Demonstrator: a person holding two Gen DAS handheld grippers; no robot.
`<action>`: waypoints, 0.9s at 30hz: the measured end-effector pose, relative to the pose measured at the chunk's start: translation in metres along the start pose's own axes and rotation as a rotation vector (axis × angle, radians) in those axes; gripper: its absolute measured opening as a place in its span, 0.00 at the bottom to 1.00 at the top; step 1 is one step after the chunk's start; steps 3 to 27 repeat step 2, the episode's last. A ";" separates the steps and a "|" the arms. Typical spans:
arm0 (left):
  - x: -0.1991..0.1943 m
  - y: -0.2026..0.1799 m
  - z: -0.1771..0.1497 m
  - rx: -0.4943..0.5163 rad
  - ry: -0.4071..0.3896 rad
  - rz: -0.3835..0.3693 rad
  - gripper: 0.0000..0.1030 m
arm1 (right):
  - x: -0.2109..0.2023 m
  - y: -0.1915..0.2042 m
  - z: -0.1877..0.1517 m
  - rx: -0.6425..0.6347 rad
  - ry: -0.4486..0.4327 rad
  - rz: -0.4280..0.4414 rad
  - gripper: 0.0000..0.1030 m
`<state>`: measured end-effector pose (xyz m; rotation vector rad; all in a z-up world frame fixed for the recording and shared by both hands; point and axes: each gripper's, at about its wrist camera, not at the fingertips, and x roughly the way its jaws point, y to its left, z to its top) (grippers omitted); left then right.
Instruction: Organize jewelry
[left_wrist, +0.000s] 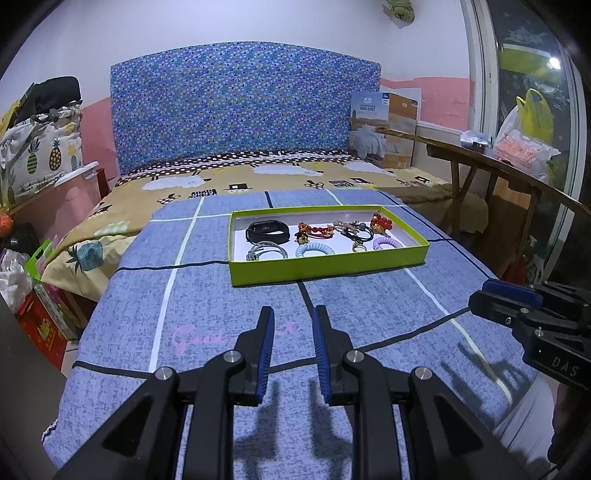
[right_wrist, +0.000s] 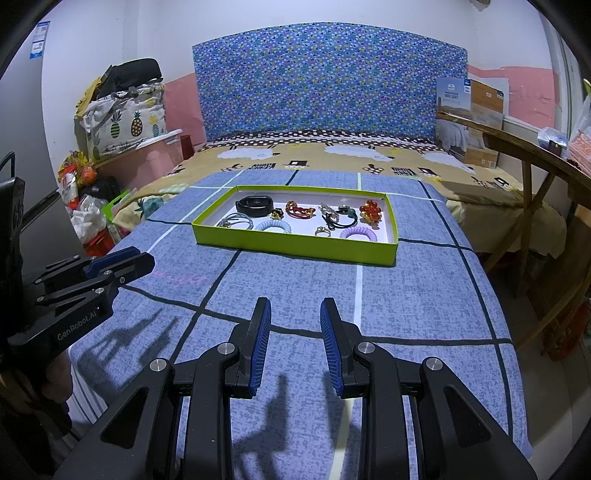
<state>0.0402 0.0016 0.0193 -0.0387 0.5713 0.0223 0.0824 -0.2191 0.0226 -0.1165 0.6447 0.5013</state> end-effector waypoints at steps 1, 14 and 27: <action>0.000 0.000 0.000 0.000 0.002 -0.003 0.21 | 0.000 0.000 0.000 0.001 0.000 0.000 0.28; 0.000 0.000 0.000 -0.001 0.003 -0.007 0.21 | 0.000 -0.001 0.000 0.000 0.000 0.000 0.28; 0.000 0.000 0.000 -0.001 0.003 -0.007 0.21 | 0.000 -0.001 0.000 0.000 0.000 0.000 0.28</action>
